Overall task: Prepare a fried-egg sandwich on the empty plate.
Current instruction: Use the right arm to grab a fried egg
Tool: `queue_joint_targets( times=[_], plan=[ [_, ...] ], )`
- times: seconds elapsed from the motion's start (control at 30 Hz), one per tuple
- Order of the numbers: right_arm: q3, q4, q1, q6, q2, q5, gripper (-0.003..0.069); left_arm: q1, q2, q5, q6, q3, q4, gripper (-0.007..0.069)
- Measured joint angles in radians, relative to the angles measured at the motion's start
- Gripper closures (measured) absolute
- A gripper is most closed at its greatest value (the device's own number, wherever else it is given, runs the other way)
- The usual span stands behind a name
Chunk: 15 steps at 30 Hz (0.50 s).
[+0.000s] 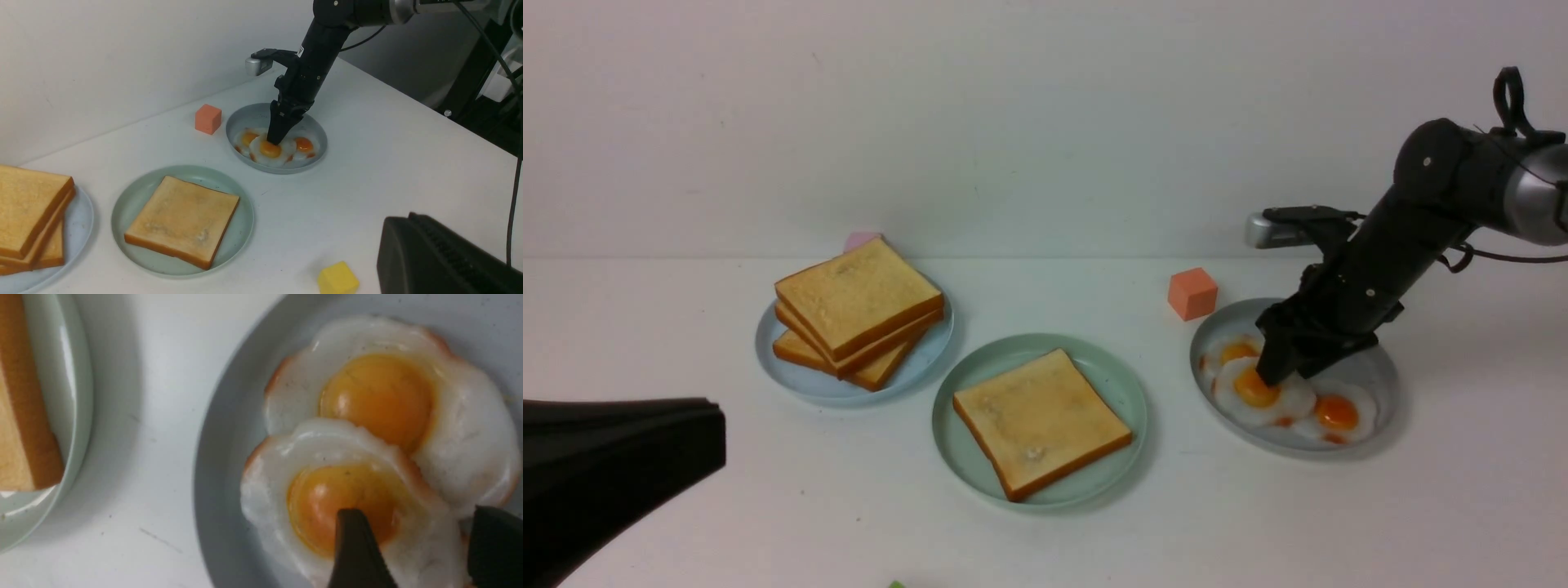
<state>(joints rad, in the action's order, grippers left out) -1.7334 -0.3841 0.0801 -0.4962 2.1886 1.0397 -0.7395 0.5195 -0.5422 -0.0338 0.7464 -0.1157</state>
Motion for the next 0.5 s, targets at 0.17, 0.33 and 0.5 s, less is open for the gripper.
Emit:
queue_joint_targets(
  times=[0.17, 0.33, 0.5],
  plan=[
    [0.000, 0.034, 0.000, 0.037, -0.026, 0.029, 0.0281, 0.000, 0.000, 0.000, 0.000, 0.000, 0.000, 0.0638],
    [0.000, 0.064, 0.000, 0.069, -0.029, 0.041, 0.0277, 0.000, 0.000, 0.000, 0.000, 0.000, 0.000, 0.0638],
    [0.000, 0.059, 0.000, 0.087, -0.024, 0.039, 0.0277, 0.000, 0.000, 0.000, 0.000, 0.000, 0.000, 0.0638]
  ],
)
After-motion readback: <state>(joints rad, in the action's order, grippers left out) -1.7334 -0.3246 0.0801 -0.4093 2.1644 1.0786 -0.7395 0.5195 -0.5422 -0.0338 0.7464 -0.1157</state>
